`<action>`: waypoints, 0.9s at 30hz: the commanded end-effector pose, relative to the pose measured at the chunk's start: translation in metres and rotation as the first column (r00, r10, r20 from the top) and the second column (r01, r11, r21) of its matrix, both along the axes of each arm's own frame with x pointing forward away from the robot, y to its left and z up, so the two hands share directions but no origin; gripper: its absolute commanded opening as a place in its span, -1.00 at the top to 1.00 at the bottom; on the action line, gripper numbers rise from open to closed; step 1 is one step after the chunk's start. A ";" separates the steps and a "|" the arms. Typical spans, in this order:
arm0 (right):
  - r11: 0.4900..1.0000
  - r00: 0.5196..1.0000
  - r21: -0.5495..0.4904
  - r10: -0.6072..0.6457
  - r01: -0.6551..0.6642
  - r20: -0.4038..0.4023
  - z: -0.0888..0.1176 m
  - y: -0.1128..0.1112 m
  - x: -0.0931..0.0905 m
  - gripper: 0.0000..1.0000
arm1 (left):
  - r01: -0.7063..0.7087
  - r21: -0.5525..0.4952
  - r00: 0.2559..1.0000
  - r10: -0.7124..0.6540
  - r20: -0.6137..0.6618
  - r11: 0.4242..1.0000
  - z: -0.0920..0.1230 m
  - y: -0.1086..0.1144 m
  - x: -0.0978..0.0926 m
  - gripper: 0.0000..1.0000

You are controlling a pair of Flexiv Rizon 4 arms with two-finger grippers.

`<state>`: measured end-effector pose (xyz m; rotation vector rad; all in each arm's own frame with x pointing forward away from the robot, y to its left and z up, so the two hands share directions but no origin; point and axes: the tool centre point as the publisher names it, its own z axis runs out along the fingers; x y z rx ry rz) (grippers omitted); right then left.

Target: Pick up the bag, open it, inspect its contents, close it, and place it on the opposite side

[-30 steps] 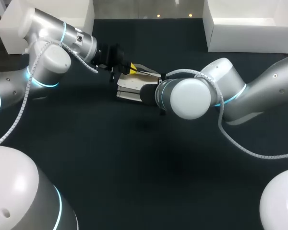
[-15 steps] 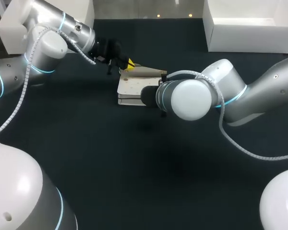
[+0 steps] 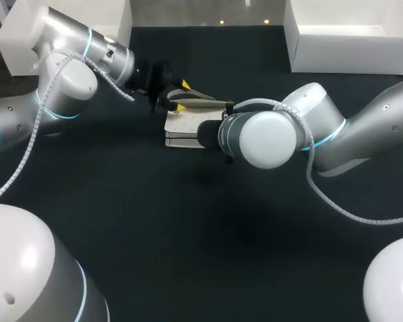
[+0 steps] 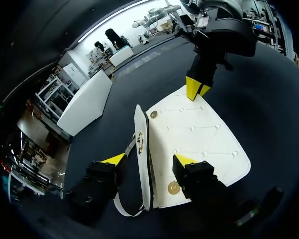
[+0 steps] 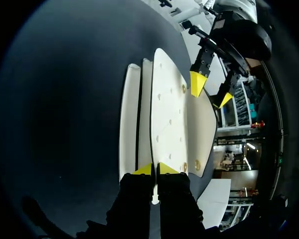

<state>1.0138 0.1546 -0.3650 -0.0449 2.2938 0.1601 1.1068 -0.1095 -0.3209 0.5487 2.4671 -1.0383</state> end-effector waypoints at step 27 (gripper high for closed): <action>1.000 0.996 0.015 -0.001 0.000 0.088 -0.004 -0.002 -0.002 1.00 | -0.132 0.009 0.991 0.132 -0.029 0.991 -0.022 -0.022 0.037 -0.04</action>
